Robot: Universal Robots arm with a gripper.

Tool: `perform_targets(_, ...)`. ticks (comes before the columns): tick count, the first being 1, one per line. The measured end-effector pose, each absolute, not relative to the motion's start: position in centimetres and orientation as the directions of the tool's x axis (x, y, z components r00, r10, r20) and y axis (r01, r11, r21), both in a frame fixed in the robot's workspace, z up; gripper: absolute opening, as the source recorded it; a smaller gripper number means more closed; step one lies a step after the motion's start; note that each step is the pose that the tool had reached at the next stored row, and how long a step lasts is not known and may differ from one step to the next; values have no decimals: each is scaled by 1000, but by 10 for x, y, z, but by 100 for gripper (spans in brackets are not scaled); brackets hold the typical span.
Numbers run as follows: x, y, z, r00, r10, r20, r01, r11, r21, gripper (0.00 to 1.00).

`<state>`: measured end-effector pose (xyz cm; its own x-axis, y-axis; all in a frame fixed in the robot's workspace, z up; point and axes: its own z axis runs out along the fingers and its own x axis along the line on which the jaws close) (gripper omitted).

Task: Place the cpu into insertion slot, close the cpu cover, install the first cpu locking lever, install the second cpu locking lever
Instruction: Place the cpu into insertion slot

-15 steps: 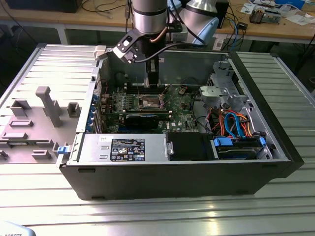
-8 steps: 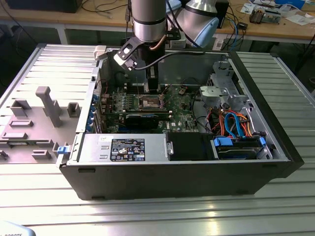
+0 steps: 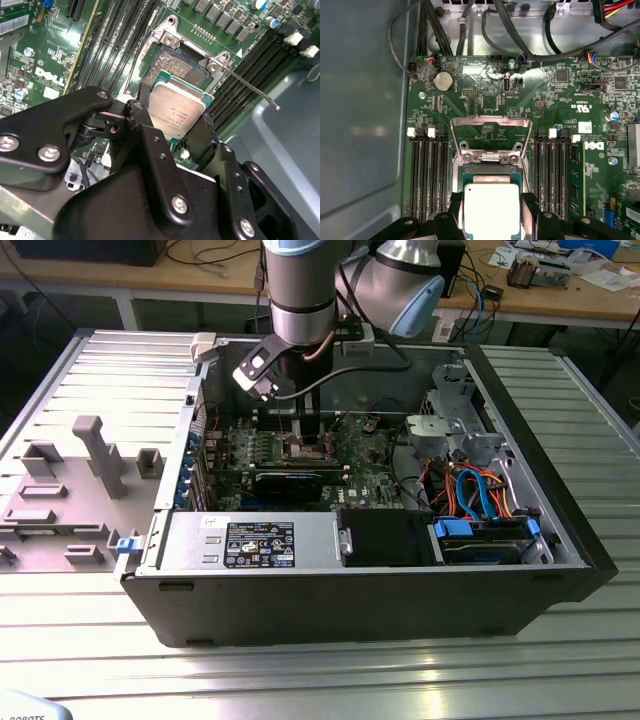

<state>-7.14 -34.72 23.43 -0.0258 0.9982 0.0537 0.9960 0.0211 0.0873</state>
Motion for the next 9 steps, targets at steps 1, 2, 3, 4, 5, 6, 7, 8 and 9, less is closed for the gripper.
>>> perform_targets(1, -71, -347, 232, -26, 998, 54, 996, 21, 87, 54)
perform_targets(2, -71, -347, 230, -26, 998, 54, 996, 21, 87, 54)
perform_targets(3, -71, -347, 229, -26, 998, 54, 996, 21, 87, 54)
perform_targets(4, -71, -347, 226, -26, 998, 54, 996, 21, 87, 54)
perform_targets(5, -72, -347, 224, -26, 998, 54, 996, 21, 87, 54)
perform_targets(6, -72, -347, 222, -26, 998, 54, 996, 21, 87, 54)
perform_targets(7, -72, -347, 221, -26, 998, 54, 996, 21, 87, 54)
perform_targets(8, -72, -347, 220, -26, 998, 54, 996, 21, 87, 54)
perform_targets(9, -72, -347, 220, -26, 998, 53, 996, 21, 87, 54)
